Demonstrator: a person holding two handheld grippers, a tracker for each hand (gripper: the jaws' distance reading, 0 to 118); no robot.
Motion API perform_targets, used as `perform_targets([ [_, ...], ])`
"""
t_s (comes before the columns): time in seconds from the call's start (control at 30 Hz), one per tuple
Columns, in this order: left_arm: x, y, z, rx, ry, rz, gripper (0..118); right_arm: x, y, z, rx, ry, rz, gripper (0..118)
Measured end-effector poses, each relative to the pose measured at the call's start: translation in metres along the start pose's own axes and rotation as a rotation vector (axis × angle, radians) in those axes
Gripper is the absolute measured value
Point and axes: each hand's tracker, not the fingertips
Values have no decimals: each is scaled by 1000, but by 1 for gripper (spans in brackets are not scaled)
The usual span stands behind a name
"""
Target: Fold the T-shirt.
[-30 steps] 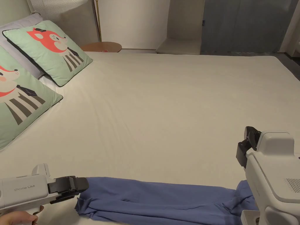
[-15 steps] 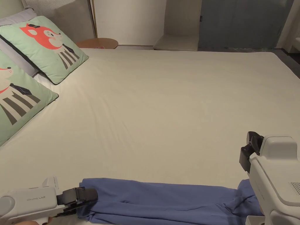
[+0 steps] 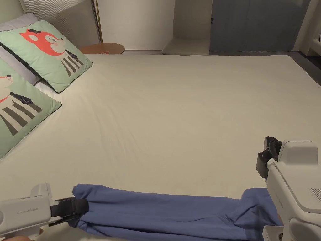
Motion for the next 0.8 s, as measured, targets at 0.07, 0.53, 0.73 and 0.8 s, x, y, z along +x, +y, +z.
perform_targets([
  [0.07,-11,10,13,13,36,-4,5,0,1,0,5,7,-3,1],
  [0.53,102,-3,-30,-19,115,-163,5,5,-5,5,2,23,-7,1],
  [0.73,166,-33,-86,-128,77,-250,5,20,-7,11,2,2,-10,1],
  [0.8,180,-44,-101,-130,71,-255,5,25,-8,12,0,-7,-11,1],
])
